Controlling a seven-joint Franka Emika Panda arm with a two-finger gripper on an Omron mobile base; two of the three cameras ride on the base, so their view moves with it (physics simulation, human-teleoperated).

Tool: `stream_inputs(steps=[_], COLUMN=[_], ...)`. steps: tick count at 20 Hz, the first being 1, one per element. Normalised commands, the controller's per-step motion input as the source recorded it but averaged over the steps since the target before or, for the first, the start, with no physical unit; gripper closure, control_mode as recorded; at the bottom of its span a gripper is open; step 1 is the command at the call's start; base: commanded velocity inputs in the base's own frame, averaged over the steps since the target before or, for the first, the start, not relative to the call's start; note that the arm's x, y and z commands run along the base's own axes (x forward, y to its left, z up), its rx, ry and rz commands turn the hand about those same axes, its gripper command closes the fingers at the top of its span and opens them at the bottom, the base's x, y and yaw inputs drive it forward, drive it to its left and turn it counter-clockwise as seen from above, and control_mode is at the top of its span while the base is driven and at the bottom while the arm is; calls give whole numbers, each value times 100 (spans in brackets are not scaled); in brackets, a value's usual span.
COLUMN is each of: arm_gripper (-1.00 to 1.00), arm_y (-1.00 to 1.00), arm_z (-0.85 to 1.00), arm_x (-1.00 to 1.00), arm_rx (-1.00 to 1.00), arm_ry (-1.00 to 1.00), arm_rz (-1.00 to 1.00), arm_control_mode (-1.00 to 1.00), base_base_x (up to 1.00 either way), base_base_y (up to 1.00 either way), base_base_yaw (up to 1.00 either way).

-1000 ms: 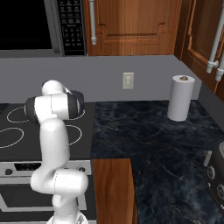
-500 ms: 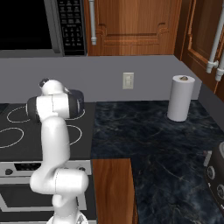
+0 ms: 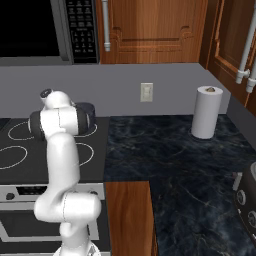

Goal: Move the pot and pan from the stove into the sink.

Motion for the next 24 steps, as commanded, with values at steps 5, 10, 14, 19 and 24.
stream_inputs(steps=[5, 10, 14, 19, 24], arm_gripper=[100, 100, 100, 100, 100], arm_y=[0, 0, 0, 0, 0], arm_z=[-5, 14, 52, 59, 54], arm_x=[0, -3, -15, -32, -44], arm_rx=[0, 0, 0, 0, 0], arm_ry=[2, 1, 1, 2, 4], arm_rz=[0, 0, 0, 0, 0], arm_control_mode=[-100, -100, -100, -100, -100], base_base_x=[0, 0, 0, 0, 0], base_base_y=[0, 0, 0, 0, 0], base_base_yaw=[0, 0, 0, 0, 0])
